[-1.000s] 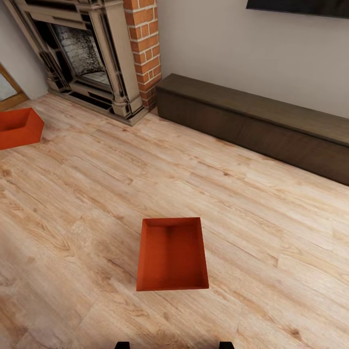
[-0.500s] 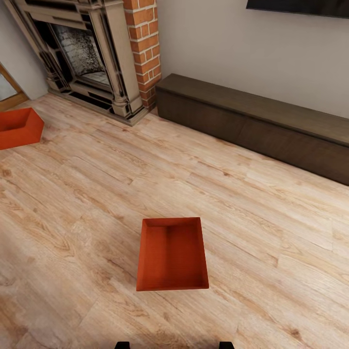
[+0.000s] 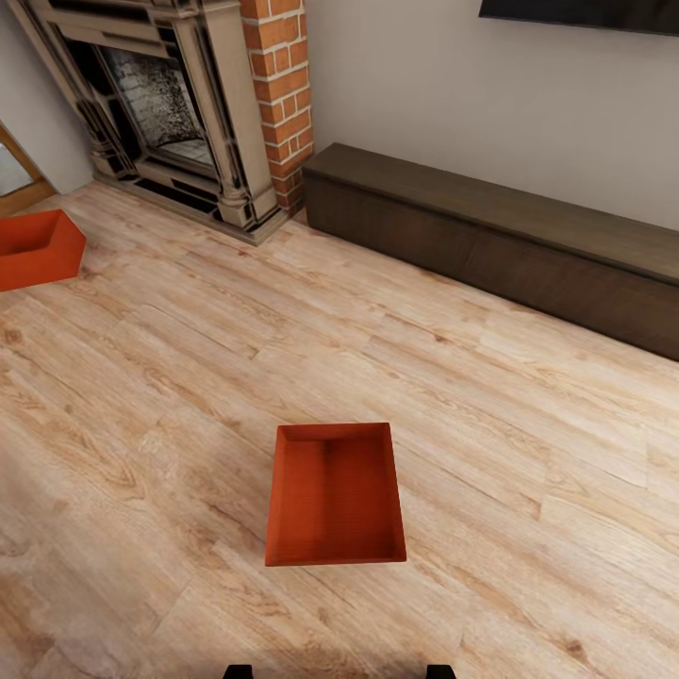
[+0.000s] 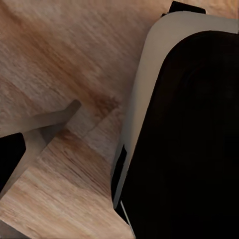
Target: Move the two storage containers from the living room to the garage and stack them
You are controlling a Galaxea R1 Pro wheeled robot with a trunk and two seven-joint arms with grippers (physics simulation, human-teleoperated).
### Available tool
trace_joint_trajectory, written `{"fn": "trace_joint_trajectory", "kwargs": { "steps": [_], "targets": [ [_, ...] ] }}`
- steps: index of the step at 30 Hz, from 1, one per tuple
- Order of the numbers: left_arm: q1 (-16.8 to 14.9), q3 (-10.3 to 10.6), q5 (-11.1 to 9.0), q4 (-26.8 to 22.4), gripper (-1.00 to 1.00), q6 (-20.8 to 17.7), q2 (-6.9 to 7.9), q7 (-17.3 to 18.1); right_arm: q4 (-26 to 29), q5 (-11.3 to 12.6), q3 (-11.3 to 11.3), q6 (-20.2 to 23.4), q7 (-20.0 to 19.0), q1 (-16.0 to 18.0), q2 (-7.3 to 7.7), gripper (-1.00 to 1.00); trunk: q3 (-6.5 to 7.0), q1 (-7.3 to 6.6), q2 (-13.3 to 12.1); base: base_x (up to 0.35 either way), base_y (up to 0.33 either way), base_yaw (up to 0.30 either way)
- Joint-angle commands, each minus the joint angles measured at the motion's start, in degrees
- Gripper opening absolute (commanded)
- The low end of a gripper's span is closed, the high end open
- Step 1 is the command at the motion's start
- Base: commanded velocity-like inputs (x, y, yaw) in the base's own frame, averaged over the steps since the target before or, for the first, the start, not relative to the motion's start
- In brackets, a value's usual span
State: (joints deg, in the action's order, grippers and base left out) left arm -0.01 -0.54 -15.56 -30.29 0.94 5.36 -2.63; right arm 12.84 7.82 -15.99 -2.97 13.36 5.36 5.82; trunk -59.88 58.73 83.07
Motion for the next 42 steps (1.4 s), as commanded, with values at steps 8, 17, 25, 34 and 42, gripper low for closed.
{"fn": "trace_joint_trajectory", "kwargs": {
  "steps": [8,17,25,34,42],
  "targets": [
    [-6.3,0.0,-1.3,1.4,1.0,-1.0,1.83,-1.7,0.5,2.6,5.0,2.1,1.7,17.0,5.37,1.0,-0.03,0.0,0.0,0.0,0.0,0.0],
    [-22.5,0.0,-1.5,8.8,1.0,-3.0,1.79,-4.0,-0.2,2.8,6.0,-2.9,1.8,29.8,4.57,1.0,-0.03,0.0,0.0,0.0,0.0,0.0],
    [-33.8,0.0,-1.5,10.7,1.0,-5.3,-2.93,-4.4,-1.4,2.7,6.0,-6.3,0.9,33.0,-3.7,1.0,-0.03,0.0,0.0,0.0,0.0,0.0],
    [-34.7,0.8,0.9,10.5,1.0,-5.0,-10.22,-8.2,-1.8,1.9,5.6,-7.4,-5.5,33.0,-7.11,1.0,-0.03,0.0,0.0,0.0,0.0,0.0],
    [-34.7,1.0,6.4,10.4,1.0,-4.8,-10.73,-8.5,-2.0,1.5,5.3,-6.9,-8.3,33.0,-9.32,1.0,-0.03,0.0,0.0,0.0,0.0,0.0]
  ]
}}
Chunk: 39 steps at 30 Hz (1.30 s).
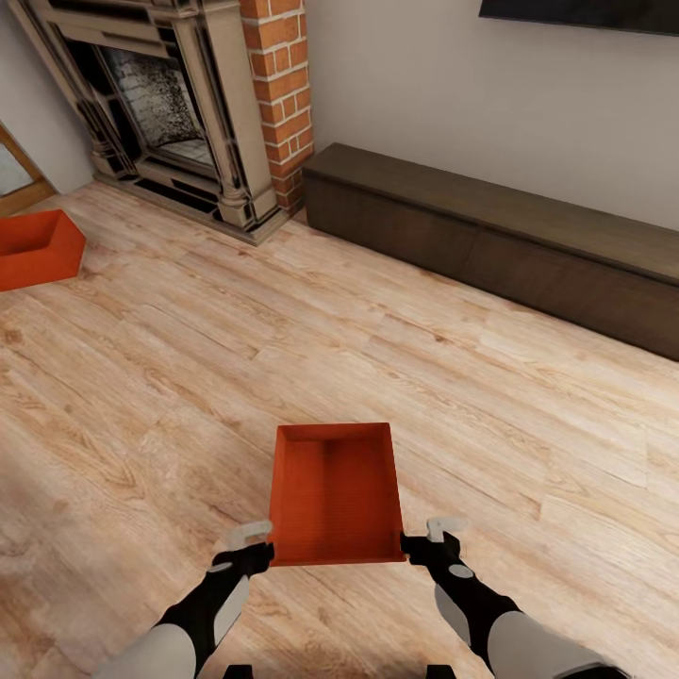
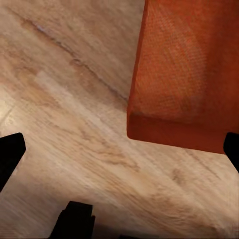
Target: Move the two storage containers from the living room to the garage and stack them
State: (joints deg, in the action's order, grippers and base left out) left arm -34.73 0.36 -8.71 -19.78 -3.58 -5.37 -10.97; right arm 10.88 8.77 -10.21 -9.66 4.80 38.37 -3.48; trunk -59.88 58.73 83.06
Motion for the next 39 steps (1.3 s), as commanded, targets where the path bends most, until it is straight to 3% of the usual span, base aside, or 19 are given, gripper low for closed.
{"fn": "trace_joint_trajectory", "kwargs": {
  "steps": [1,6,13,29,39],
  "targets": [
    [0.0,0.1,0.1,-0.1,1.0,-0.2,0.0,-0.2,-0.1,0.5,-0.5,-0.1,0.2,0.0,-0.39,1.0,-0.03,0.0,0.0,0.0,0.0,0.0],
    [0.0,0.3,3.2,0.1,1.0,1.3,0.13,0.0,-0.1,-1.3,-1.4,0.4,0.1,0.0,-1.96,1.0,-0.03,0.0,0.0,0.0,0.0,0.0],
    [0.0,0.3,5.2,0.2,1.0,3.3,0.35,0.1,0.0,-2.6,-1.8,0.4,0.1,0.0,-2.35,1.0,-0.03,0.0,0.0,0.0,0.0,0.0],
    [0.0,0.1,5.5,0.4,1.0,3.9,0.4,-0.5,0.0,-2.4,-1.2,-0.1,0.3,0.0,-2.32,1.0,-0.03,0.0,0.0,0.006,0.0,0.0],
    [0.0,0.1,5.0,0.5,1.0,5.0,0.6,-0.5,0.0,-2.5,-1.3,-0.2,0.7,0.0,-2.32,1.0,-0.03,0.0,0.0,0.146,0.0,0.0]
  ]
}}
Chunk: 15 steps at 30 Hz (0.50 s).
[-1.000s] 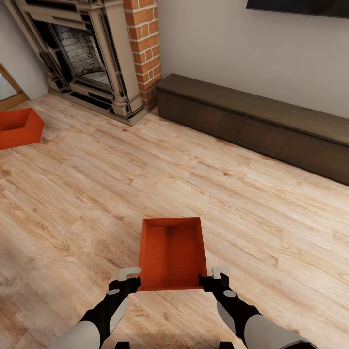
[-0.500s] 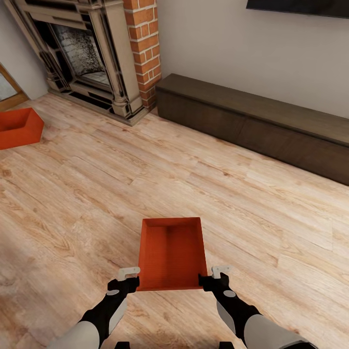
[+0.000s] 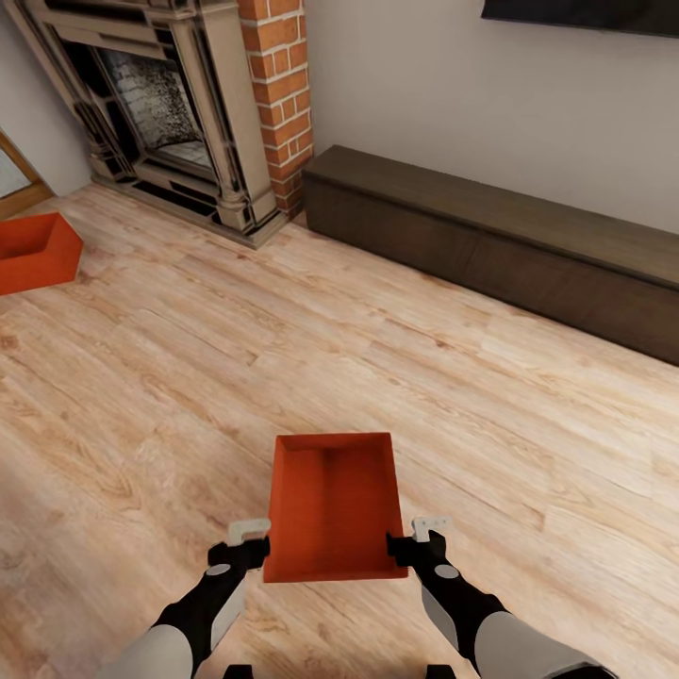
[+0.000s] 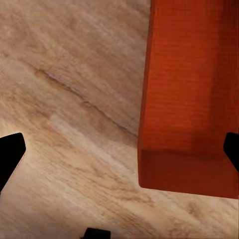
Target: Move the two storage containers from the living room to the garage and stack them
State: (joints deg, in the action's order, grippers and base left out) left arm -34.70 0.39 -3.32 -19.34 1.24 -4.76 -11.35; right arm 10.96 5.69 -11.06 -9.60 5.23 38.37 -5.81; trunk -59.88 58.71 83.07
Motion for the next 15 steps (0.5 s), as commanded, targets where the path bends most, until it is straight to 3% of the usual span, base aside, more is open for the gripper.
{"fn": "trace_joint_trajectory", "kwargs": {
  "steps": [1,7,15],
  "targets": [
    [0.0,0.1,-0.4,0.0,1.0,0.5,0.01,-0.2,-0.1,0.6,-0.5,-0.2,0.3,0.0,0.01,1.0,-0.03,0.02,0.0,0.168,0.0,0.0],
    [0.0,0.1,-0.6,0.8,1.0,3.2,0.2,-0.1,-0.1,0.4,-0.6,-0.2,0.4,0.0,0.01,1.0,-0.03,0.02,0.0,0.152,0.0,0.0],
    [0.0,-0.1,-0.5,1.7,1.0,3.4,0.29,-0.1,-0.1,0.5,-0.5,-0.1,0.5,0.0,0.01,1.0,-0.03,0.02,0.0,0.021,0.0,0.0]
  ]
}}
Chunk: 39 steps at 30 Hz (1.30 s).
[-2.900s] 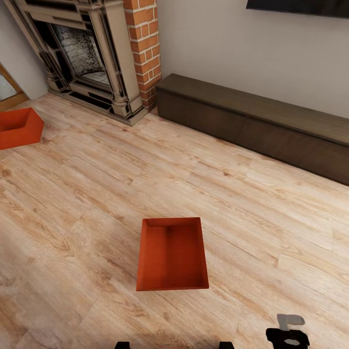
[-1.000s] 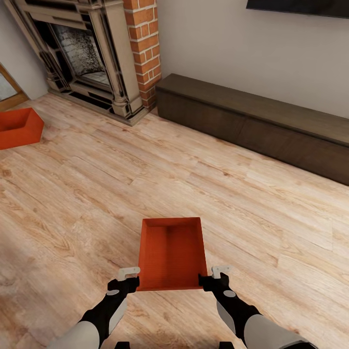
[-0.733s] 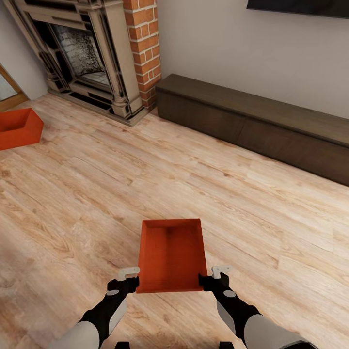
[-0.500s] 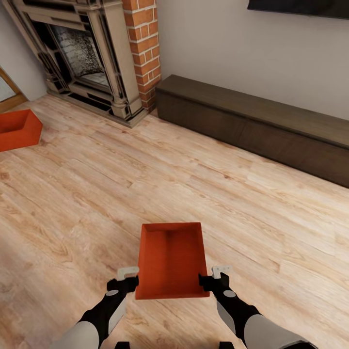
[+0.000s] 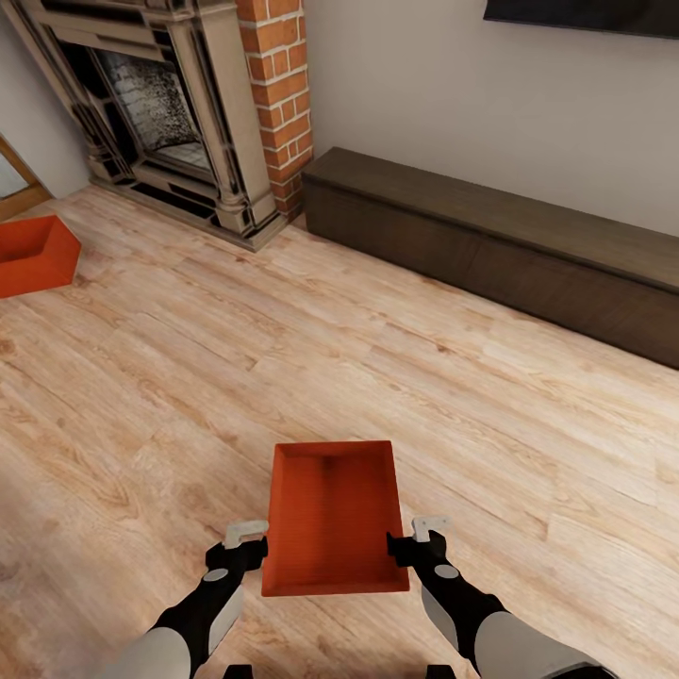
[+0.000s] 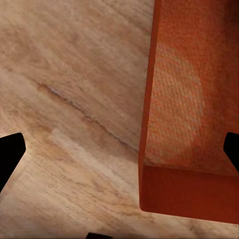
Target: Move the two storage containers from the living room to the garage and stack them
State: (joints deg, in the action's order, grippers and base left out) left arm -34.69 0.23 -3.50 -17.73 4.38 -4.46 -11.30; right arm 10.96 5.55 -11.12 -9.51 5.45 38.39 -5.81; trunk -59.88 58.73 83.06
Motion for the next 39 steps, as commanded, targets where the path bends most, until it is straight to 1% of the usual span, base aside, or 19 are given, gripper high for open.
{"fn": "trace_joint_trajectory", "kwargs": {
  "steps": [1,11,12,18,25,32,39],
  "targets": [
    [0.0,0.1,-0.4,0.1,1.0,0.2,-0.02,-0.1,-0.1,0.6,-0.5,-0.2,0.3,0.0,0.02,1.0,-0.03,0.0,0.0,0.001,0.0,0.0],
    [0.0,-0.1,-0.5,0.9,1.0,0.2,0.01,-0.3,-0.1,0.7,-0.4,-0.2,0.3,0.0,0.07,1.0,-0.03,0.0,0.0,-0.022,0.0,0.0],
    [0.0,0.0,-0.1,0.8,1.0,0.4,-0.04,-0.3,-0.1,1.0,-0.3,-0.2,0.3,0.0,0.02,1.0,-0.03,0.0,0.0,-0.004,0.0,0.0],
    [0.0,0.0,0.1,0.5,1.0,0.6,-0.23,-0.4,-0.1,1.2,-0.2,-0.2,0.3,0.0,0.01,1.0,-0.03,0.0,0.0,-0.001,0.0,0.0],
    [0.0,-0.5,-0.3,-0.1,1.0,0.8,-0.46,-0.5,-0.1,1.3,-0.2,-0.1,0.3,0.0,0.01,1.0,-0.03,0.0,0.0,0.0,0.0,0.0],
    [0.0,-0.5,-0.5,-0.3,1.0,0.8,-0.45,-0.6,-0.1,1.3,-0.2,0.3,0.3,0.0,0.01,1.0,-0.03,0.0,0.0,0.0,0.0,0.0],
    [0.0,-0.5,-0.5,-0.2,1.0,0.7,-0.23,-0.6,-0.1,1.3,-0.2,0.5,0.2,0.0,0.01,1.0,-1.28,1.54,2.8,0.0,0.0,0.0]
  ]
}}
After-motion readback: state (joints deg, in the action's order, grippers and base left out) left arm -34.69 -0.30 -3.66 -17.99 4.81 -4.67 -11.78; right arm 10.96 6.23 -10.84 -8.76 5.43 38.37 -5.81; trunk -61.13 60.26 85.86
